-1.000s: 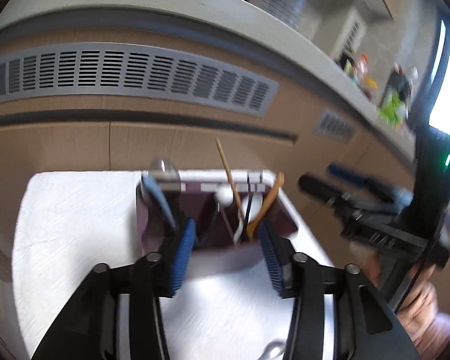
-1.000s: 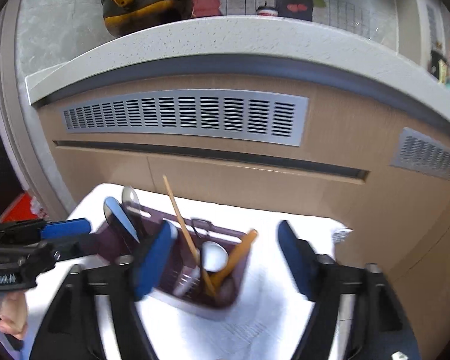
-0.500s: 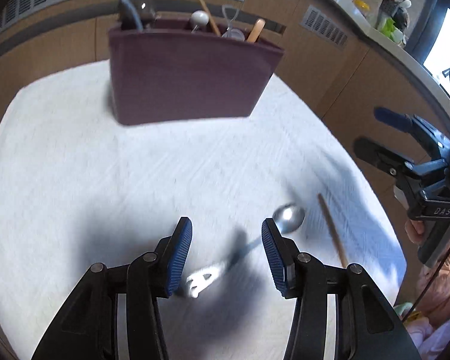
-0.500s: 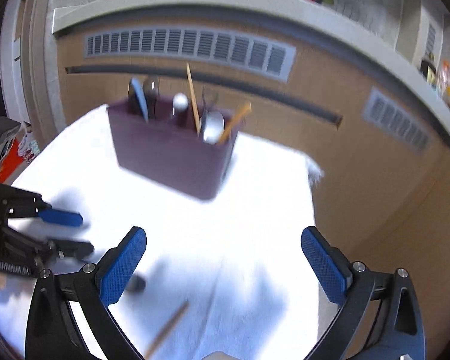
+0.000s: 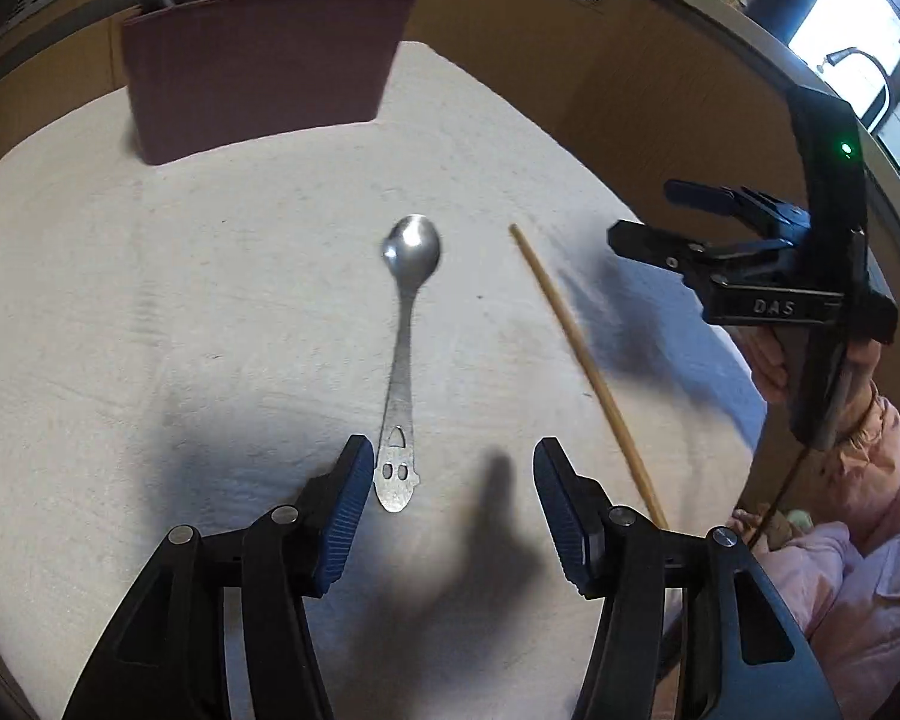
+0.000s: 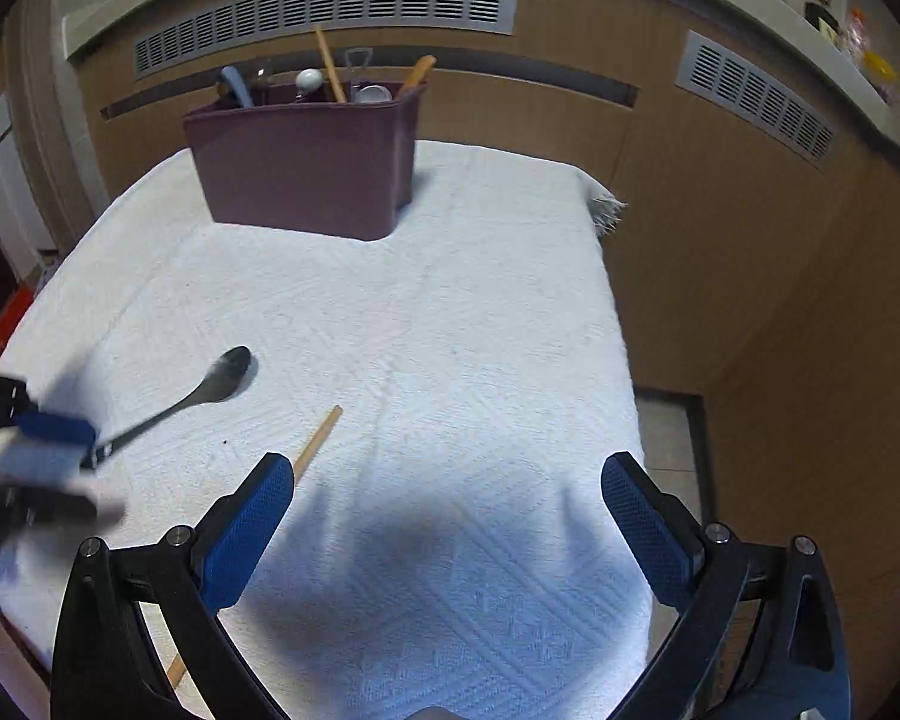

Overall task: Organize utensils
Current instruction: 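Grasp the metal spoon with the left tool while the right grasps the other chopstick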

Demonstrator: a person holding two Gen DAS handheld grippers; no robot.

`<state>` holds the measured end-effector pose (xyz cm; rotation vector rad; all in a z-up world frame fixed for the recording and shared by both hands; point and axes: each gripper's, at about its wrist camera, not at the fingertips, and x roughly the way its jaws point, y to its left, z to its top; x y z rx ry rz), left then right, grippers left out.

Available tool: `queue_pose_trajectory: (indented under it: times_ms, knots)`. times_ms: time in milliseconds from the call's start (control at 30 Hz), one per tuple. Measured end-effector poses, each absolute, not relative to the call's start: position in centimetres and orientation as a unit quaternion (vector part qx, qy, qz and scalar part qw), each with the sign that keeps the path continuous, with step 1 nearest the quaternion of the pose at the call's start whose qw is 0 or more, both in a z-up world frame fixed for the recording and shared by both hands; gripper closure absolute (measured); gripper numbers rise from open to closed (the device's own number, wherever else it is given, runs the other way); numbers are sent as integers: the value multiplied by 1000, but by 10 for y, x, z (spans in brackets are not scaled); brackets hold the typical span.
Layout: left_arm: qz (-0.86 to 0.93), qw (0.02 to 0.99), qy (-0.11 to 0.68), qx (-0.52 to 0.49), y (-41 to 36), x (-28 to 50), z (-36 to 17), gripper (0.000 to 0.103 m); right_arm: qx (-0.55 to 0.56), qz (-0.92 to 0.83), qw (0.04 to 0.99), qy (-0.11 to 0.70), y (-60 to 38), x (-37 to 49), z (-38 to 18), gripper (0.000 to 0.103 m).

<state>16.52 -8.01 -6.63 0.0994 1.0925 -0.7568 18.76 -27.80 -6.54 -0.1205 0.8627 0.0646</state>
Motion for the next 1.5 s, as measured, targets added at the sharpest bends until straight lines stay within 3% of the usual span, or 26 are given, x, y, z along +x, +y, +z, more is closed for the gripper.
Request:
queue_pose_trajectory:
  times_ms: [67,267,467,533,600,867,1067,1200,1267,1333,1400,1500]
  knots:
    - [-341,801,487,69,-90,166,-58,46,-57,28,906,418,-281,184,-65,3]
    - [-309,824,470,68,-117,214,-50,49,-42,42,900,432,-285,172,-69,31]
    - [-277,818,493,110,-145,242,-73,50,-35,53,892,447,-287,164,-79,32]
    - [-265,826,483,122,-146,237,-75,61,-33,58,893,445,-286,162,-79,31]
    - [-260,830,478,127,-150,236,-76,67,-32,67,893,443,-282,162,-78,31]
    - [-238,839,474,120,-131,231,-73,67,-35,130,879,457,-244,169,-81,31]
    - [-191,856,465,119,-108,234,-71,67,-61,149,863,479,-217,174,-92,48]
    - [-181,859,468,99,-90,239,-69,67,-71,147,862,480,-212,177,-94,49]
    - [-178,861,467,95,-84,239,-67,67,-71,145,863,479,-212,178,-93,54]
    - [-180,861,468,91,-76,239,-66,67,-80,140,865,476,-209,180,-93,79]
    - [-181,860,470,86,-74,240,-66,67,-75,150,861,479,-207,184,-91,92]
    - [-184,859,471,78,-68,234,-62,67,-73,155,862,477,-207,189,-90,96]
